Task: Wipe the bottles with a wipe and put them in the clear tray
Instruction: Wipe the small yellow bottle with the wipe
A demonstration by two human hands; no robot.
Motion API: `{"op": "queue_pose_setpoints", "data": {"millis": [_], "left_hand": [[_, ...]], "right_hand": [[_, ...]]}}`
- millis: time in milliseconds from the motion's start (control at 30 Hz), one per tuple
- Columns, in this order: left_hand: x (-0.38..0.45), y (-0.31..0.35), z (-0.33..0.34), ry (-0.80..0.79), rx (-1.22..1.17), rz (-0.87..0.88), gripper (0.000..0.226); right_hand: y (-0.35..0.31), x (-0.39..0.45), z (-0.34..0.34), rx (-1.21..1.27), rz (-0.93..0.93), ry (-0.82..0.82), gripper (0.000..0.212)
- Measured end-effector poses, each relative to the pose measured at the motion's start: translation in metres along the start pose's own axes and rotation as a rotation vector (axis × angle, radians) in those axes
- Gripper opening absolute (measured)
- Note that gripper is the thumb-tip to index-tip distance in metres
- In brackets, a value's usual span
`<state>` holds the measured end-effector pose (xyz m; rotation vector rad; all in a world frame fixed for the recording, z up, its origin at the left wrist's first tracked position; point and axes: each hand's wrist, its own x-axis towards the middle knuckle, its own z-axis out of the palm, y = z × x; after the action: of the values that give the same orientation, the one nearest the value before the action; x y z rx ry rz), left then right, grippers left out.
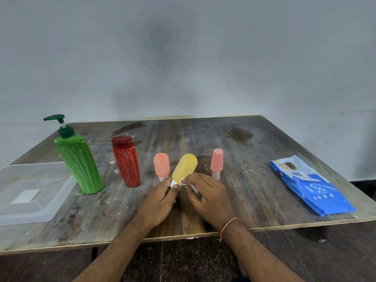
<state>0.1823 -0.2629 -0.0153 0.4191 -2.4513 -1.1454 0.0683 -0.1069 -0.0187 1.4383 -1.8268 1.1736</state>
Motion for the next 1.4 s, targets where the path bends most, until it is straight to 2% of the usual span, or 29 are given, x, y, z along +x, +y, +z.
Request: {"op": "queue_pose_setpoints", "data": {"millis": [67, 167, 333, 500, 600, 700, 833, 967, 1133, 1400], "left_hand": [[0.000, -0.001, 0.000, -0.010, -0.017, 0.024, 0.014], [0.002, -0.002, 0.001, -0.008, -0.031, 0.086, 0.017], [0.007, -0.008, 0.001, 0.085, 0.028, 0.103, 0.019], [0.009, -0.009, 0.001, 0.209, 0.053, 0.026, 0.016], [0.010, -0.011, 0.001, 0.240, -0.029, -0.053, 0.021], [0.007, -0.010, 0.001, 0.199, -0.063, -0.067, 0.024], [0.005, -0.002, 0.001, 0.122, -0.173, -0.076, 0.045], [0.005, 0.001, -0.001, 0.103, -0.243, -0.084, 0.042], [0.002, 0.006, -0.004, 0.077, -0.233, -0.045, 0.016], [0.002, 0.006, -0.004, 0.007, -0.174, 0.000, 0.022]], "right_hand": [[0.000, 0.000, 0.001, 0.010, -0.010, -0.005, 0.017], [0.001, 0.000, 0.002, 0.025, -0.010, 0.000, 0.018], [0.001, 0.000, 0.002, 0.035, -0.002, 0.012, 0.019], [0.001, 0.002, 0.001, 0.027, 0.051, 0.036, 0.022], [0.000, 0.003, 0.000, 0.023, 0.095, 0.030, 0.024], [0.001, 0.003, 0.000, 0.007, 0.111, 0.004, 0.023], [0.004, 0.003, 0.001, 0.004, 0.141, -0.008, 0.023], [0.004, 0.002, 0.001, 0.015, 0.152, -0.009, 0.022], [0.002, 0.003, 0.000, 0.023, 0.098, -0.010, 0.022], [0.003, 0.000, 0.003, 0.008, 0.014, -0.011, 0.021]]}}
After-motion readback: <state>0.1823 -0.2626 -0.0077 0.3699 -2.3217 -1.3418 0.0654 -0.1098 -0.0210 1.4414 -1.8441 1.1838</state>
